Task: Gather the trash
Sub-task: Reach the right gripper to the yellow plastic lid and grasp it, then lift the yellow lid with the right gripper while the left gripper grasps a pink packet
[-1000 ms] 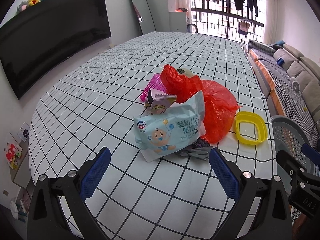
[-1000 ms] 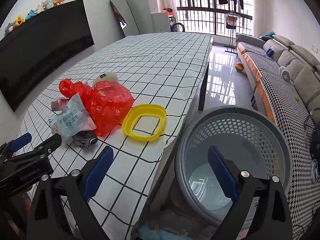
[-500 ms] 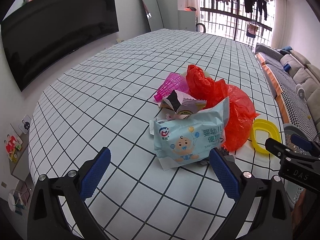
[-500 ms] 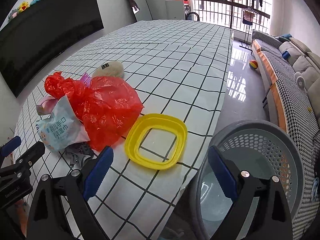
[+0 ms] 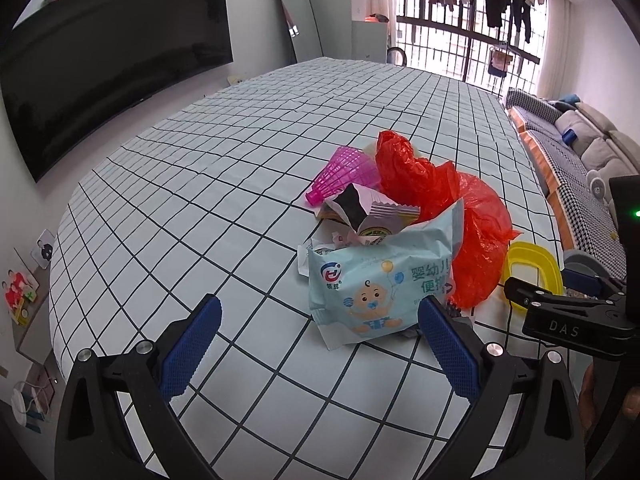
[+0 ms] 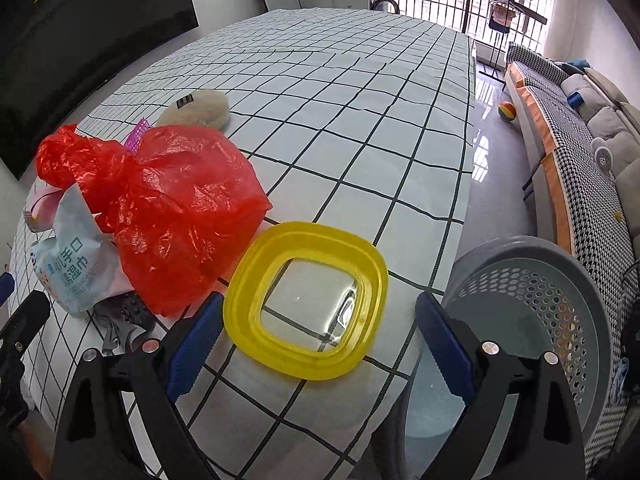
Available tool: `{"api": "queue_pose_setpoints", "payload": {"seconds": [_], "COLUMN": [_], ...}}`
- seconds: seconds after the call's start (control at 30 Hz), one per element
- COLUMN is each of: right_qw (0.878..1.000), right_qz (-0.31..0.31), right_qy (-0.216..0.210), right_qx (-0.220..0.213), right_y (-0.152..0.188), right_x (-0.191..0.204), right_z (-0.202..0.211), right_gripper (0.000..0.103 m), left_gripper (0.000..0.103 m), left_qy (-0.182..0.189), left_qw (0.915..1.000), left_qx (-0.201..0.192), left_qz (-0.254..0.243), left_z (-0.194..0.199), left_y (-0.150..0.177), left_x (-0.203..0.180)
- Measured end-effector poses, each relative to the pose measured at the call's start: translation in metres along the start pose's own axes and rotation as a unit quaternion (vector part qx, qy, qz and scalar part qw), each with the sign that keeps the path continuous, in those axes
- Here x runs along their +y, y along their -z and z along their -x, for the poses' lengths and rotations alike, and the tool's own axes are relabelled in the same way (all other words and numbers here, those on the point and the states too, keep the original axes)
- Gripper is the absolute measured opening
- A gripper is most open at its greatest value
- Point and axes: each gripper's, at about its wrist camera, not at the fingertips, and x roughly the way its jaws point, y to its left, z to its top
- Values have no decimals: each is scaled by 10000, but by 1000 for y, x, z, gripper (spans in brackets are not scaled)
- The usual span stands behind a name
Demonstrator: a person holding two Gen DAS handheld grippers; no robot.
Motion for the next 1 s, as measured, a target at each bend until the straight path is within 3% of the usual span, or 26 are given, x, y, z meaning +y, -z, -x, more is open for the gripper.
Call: {"api": "queue_pose_setpoints", "payload": {"seconds": [0.47, 0.6, 1.0], "right_qw": [9992, 9993, 9992], "right_qz": [272, 347, -103], "right_qy": [279, 124, -110], "right_qx": [-85, -92, -371], "right_y": [-1, 1, 26], "right_x": [10, 12, -3], "right_z": [-9, -4, 38], "right_gripper": [90, 74, 73], "left_gripper": [97, 97, 97], "left_qy": [-7, 33, 209], "left_qw": [10000, 10000, 9997], "left_qx": [29, 34, -30], "left_qz": [22, 39, 79], "left_z": [2, 3, 10], "left_y": [-2, -2, 0], "left_x": [2, 3, 8]}}
